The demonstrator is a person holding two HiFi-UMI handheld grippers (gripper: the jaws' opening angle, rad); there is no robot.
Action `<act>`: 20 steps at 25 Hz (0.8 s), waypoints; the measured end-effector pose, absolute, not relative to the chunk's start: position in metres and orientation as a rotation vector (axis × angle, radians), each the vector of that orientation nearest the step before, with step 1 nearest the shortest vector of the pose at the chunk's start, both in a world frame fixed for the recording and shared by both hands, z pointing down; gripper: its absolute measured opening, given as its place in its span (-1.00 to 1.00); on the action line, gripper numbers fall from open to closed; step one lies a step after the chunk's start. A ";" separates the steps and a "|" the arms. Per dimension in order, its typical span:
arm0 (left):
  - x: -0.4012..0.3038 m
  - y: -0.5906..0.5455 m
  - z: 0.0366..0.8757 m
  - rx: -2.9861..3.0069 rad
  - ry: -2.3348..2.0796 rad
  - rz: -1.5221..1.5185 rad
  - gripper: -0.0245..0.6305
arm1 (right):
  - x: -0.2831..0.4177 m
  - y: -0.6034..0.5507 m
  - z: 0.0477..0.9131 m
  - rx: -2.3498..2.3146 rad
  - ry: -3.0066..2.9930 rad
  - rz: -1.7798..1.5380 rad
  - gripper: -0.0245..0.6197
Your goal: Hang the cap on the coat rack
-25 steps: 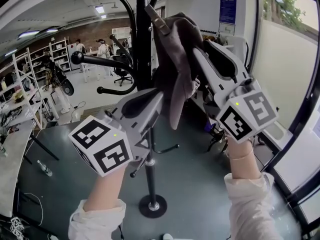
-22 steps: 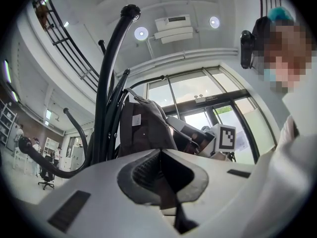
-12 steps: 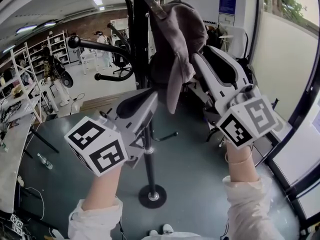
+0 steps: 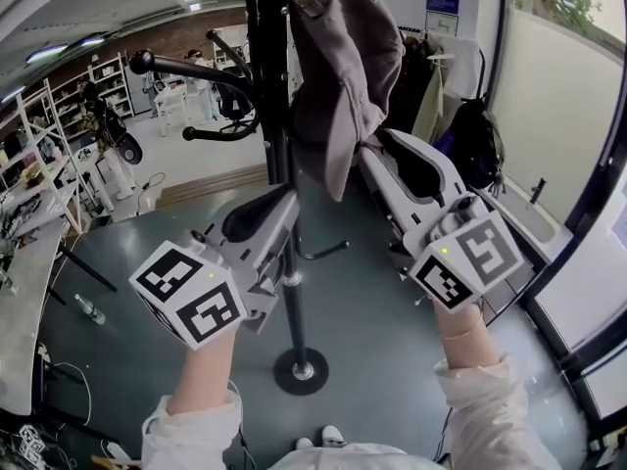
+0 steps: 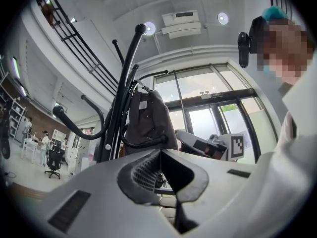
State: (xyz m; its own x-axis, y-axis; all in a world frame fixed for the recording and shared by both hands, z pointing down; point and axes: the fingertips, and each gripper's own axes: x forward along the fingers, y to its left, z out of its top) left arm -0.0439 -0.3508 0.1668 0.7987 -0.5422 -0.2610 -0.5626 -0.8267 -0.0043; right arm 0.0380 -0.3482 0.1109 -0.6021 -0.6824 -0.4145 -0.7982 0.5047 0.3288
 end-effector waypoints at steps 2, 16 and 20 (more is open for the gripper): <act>-0.043 -0.350 0.175 -2.903 0.904 0.360 -0.87 | 0.038 -0.348 0.121 -1.267 2.527 0.711 -0.66; -0.037 -0.351 0.225 -2.956 0.959 0.270 -0.87 | 0.031 -0.349 0.186 -1.267 2.609 0.539 -0.74; -0.034 -0.347 0.243 -2.968 0.981 0.243 -0.87 | 0.023 -0.347 0.214 -1.252 2.664 0.481 -0.78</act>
